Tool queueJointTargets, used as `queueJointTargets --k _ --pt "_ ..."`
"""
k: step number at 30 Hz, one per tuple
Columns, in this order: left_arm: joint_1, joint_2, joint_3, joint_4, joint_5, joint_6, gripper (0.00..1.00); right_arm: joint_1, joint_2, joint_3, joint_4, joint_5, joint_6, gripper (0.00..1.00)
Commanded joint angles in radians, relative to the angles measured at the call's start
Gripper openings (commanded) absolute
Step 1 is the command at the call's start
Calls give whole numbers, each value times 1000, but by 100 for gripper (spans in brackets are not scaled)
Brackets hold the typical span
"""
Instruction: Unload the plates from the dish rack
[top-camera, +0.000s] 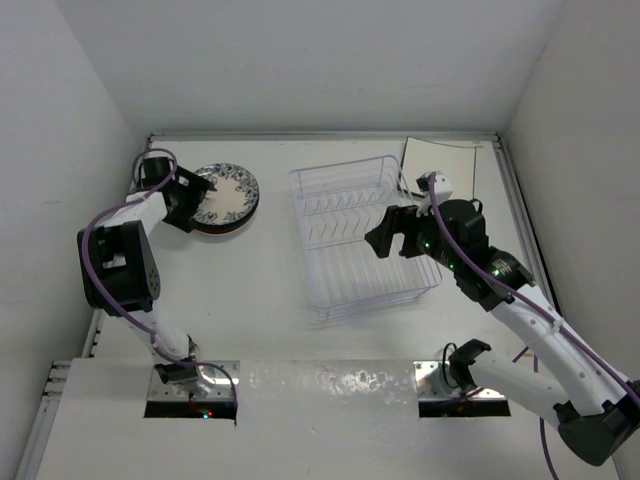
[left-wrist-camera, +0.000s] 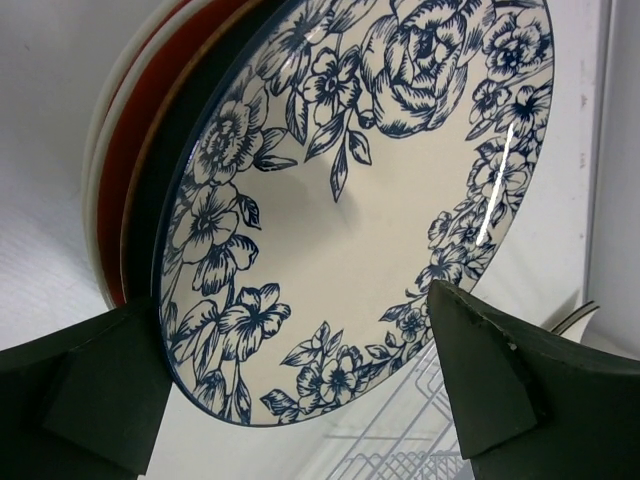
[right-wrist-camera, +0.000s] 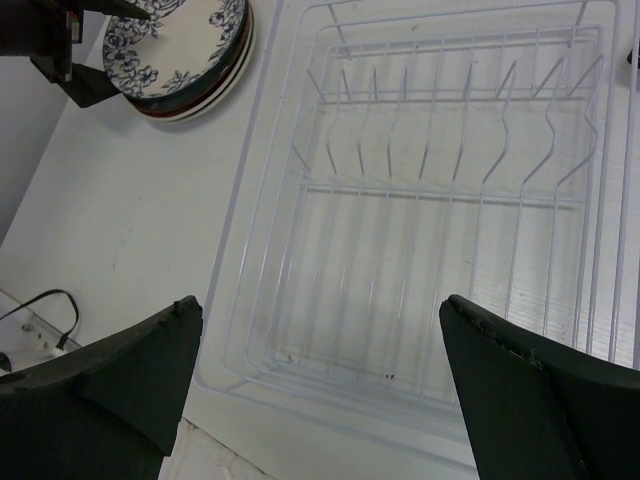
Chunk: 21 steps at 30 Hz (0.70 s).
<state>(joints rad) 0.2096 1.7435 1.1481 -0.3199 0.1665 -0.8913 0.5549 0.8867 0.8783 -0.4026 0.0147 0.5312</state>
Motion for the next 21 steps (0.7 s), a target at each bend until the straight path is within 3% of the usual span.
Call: queueJointTargets --k 1,12,21 --pt "-15 -4 42 -96 -58 22 100 0 -19 2 21 -7 3 99" --pt "-32 7 136 -294 -163 6 100 0 -15 16 19 -9 15 99" --pt "-35 92 203 -343 -121 31 100 0 -17 28 8 -10 13 99"
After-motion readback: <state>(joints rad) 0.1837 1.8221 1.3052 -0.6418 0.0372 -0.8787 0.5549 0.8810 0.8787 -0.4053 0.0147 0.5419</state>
